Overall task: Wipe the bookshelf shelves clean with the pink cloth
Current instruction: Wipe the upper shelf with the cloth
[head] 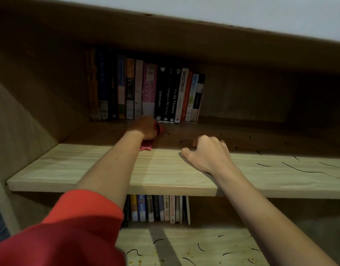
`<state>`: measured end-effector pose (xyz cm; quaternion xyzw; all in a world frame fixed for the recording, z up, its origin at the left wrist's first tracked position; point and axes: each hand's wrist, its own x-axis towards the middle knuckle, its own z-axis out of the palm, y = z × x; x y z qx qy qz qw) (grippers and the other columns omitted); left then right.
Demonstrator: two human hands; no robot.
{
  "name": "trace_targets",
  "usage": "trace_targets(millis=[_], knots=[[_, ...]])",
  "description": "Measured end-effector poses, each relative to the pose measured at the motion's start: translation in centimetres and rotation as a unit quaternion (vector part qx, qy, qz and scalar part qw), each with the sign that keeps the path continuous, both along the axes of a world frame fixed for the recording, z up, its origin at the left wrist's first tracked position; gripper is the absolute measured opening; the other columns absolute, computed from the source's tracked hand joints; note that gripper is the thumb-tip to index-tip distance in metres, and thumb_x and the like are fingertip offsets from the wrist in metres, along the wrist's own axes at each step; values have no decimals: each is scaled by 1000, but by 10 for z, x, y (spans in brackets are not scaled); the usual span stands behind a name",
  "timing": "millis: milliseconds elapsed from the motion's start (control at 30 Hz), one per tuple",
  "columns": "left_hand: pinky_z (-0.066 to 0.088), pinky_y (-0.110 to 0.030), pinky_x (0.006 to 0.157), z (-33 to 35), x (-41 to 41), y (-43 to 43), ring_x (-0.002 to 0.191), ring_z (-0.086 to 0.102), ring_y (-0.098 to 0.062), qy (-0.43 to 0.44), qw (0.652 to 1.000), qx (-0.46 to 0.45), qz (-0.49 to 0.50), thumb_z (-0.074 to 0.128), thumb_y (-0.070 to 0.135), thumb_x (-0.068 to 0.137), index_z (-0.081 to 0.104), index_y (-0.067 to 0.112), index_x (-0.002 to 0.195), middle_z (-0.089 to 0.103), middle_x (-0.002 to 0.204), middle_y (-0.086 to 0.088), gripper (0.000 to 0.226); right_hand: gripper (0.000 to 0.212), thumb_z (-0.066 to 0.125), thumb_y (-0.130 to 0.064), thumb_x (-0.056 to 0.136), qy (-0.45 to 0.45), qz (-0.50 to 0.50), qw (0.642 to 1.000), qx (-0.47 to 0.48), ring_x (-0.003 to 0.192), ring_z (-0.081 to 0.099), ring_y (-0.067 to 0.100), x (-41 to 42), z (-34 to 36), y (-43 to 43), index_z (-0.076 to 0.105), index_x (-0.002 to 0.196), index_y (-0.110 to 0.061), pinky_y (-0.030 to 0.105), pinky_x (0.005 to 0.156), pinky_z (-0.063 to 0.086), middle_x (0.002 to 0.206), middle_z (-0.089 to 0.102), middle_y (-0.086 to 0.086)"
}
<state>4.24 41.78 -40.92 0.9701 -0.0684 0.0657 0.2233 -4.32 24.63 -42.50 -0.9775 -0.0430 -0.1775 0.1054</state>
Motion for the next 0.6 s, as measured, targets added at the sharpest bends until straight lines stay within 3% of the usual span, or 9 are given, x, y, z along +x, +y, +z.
trace_targets(millis=[133, 333, 533, 600], knots=[[49, -34, 87, -1, 7, -7, 105, 56, -28, 23, 998, 44, -44, 40, 9, 96, 51, 18, 132, 54, 128, -12, 39, 42, 49, -50, 86, -4, 5, 1000, -11, 98, 55, 26, 0, 0, 0, 60, 93, -10, 40, 99, 34, 94, 63, 6], [47, -37, 98, 17, -2, 17, 114, 55, -23, 68, 987, 107, -94, 36, -4, 86, 56, 32, 128, 53, 134, -2, 59, 36, 47, -49, 87, -10, 17, 999, -33, 92, 55, 25, 0, 0, 1, 55, 83, -14, 39, 97, 34, 79, 51, 1], [47, -41, 97, 0, 11, -7, 110, 56, -28, 32, 994, 72, -74, 44, 20, 96, 52, 24, 133, 54, 132, -11, 38, 37, 47, -48, 88, -19, 26, 999, -31, 95, 56, 25, 0, 0, 0, 57, 86, -13, 40, 98, 33, 81, 56, 2], [47, -37, 96, 2, 8, -9, 110, 56, -27, 43, 994, 62, -85, 42, 12, 95, 53, 25, 132, 53, 132, -8, 41, 43, 47, -49, 88, -15, 25, 999, -27, 100, 56, 25, 0, 0, 0, 62, 97, -10, 40, 100, 32, 94, 63, 5]])
